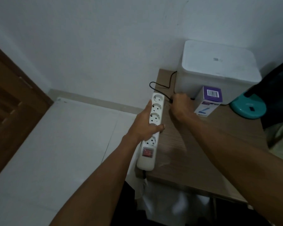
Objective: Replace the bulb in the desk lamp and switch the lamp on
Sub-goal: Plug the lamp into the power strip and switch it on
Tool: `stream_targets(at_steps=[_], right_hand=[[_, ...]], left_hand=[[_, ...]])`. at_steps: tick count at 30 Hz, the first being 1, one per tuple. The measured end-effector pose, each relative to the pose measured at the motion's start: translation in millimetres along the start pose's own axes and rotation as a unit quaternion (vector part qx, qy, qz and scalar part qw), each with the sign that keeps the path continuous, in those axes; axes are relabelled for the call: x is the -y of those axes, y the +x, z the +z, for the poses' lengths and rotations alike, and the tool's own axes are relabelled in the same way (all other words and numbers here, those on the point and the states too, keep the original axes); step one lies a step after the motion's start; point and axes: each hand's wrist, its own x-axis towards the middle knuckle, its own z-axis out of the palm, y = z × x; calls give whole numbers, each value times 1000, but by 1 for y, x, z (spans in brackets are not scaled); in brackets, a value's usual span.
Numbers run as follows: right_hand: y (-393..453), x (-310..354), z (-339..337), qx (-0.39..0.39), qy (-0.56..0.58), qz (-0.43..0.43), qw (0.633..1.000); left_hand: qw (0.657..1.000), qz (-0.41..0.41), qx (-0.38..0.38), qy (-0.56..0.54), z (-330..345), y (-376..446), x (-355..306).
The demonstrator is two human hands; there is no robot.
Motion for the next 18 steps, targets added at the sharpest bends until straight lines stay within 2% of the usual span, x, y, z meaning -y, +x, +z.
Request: stream_targets(at_steps=[2,5,11,18], right_hand=[[-2,1,-3,4,29,20,999],[-3,4,-16,-26,143,44,988],[-17,27,-40,-28,372,96,923],[-40,35,-24,-23,359,55,931]], left_hand=[[1000,-1,-1,0,0,0,0],[1000,4,-1,7,0,-1,0],[1000,6,-2,18,0,-2,-1],[1000,3,-4,0,-1,-5,-1]])
